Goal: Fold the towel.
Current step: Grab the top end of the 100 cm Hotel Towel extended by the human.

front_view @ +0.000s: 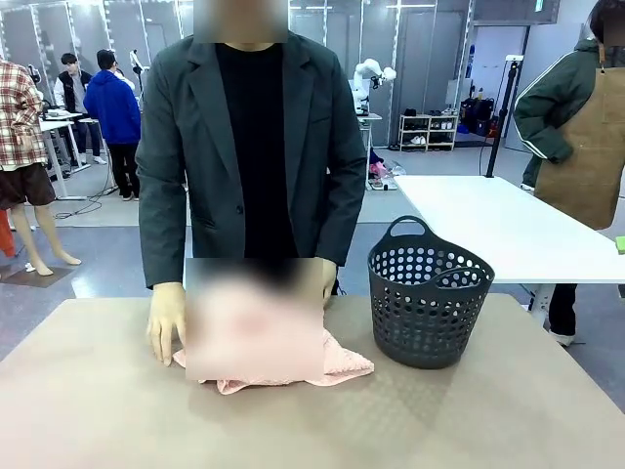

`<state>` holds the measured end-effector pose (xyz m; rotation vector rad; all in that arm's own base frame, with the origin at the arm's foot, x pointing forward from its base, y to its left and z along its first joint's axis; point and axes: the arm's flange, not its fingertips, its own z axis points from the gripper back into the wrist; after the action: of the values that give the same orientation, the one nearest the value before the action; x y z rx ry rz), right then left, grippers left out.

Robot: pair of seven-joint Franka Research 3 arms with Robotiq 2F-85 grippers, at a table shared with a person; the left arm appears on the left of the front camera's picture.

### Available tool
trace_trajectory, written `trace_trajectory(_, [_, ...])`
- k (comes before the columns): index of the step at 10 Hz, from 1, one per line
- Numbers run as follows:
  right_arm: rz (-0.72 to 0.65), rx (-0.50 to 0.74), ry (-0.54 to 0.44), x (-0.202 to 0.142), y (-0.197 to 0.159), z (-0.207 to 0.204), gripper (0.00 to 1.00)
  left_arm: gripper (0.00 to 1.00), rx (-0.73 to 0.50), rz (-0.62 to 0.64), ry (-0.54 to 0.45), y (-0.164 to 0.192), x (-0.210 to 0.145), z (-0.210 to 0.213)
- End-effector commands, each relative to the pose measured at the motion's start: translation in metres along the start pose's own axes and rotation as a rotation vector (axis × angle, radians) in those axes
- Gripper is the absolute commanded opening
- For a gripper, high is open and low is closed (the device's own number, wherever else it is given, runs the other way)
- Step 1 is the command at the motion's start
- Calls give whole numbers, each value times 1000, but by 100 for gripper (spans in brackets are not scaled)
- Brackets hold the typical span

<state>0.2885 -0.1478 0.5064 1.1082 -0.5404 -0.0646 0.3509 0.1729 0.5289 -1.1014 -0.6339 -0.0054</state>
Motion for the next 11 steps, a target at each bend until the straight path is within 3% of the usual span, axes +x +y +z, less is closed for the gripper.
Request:
trace_trajectory(1, [11, 14, -10, 2, 0, -1, 100, 100, -26, -12, -10, 0, 2, 0])
trace_trajectory(11, [11, 14, -10, 2, 0, -1, 100, 100, -26, -12, -10, 0, 2, 0])
